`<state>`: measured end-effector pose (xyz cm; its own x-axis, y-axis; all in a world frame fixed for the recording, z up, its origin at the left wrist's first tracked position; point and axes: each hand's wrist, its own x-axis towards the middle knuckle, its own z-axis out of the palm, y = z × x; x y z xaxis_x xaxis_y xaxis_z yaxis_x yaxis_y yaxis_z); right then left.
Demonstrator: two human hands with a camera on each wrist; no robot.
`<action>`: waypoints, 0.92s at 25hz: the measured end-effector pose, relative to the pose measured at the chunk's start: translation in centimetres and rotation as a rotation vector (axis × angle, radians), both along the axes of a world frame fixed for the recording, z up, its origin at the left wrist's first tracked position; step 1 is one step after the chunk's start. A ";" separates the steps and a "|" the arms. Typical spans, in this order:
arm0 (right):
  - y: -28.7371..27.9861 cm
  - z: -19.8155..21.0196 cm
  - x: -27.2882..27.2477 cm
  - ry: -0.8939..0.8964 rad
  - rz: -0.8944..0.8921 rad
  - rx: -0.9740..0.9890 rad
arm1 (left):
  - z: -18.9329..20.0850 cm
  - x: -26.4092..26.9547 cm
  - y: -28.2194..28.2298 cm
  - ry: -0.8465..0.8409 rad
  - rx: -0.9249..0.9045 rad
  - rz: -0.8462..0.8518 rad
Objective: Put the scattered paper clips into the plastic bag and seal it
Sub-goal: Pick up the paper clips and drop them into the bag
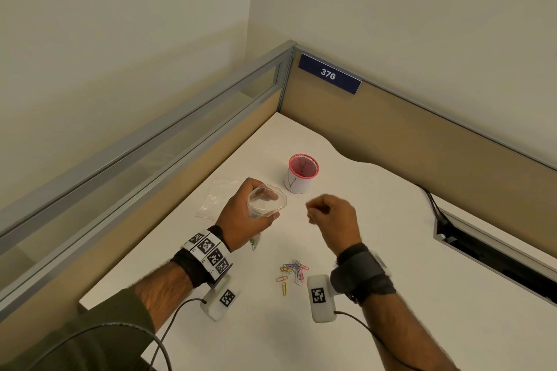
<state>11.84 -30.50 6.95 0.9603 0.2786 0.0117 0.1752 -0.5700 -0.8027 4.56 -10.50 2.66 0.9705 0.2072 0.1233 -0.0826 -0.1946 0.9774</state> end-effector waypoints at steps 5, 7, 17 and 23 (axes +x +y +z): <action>-2.7 -9.9 -1.1 0.145 0.108 -0.595 | 0.1 -0.2 0.2 0.001 -0.014 0.007; -2.8 -11.9 -2.4 0.161 0.177 -0.655 | 0.2 -0.2 0.2 0.005 -0.015 0.010; -1.8 -12.8 -5.4 0.097 0.417 -0.626 | 0.1 0.1 0.0 0.015 -0.009 0.013; -2.6 -13.2 -5.1 -0.046 0.504 -0.622 | 0.3 0.0 0.0 0.003 -0.007 0.005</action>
<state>6.75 -33.07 -6.28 0.7193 0.6476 -0.2515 0.5564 -0.7538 -0.3496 4.58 -10.55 2.99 0.9698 0.2129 0.1189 -0.0787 -0.1885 0.9789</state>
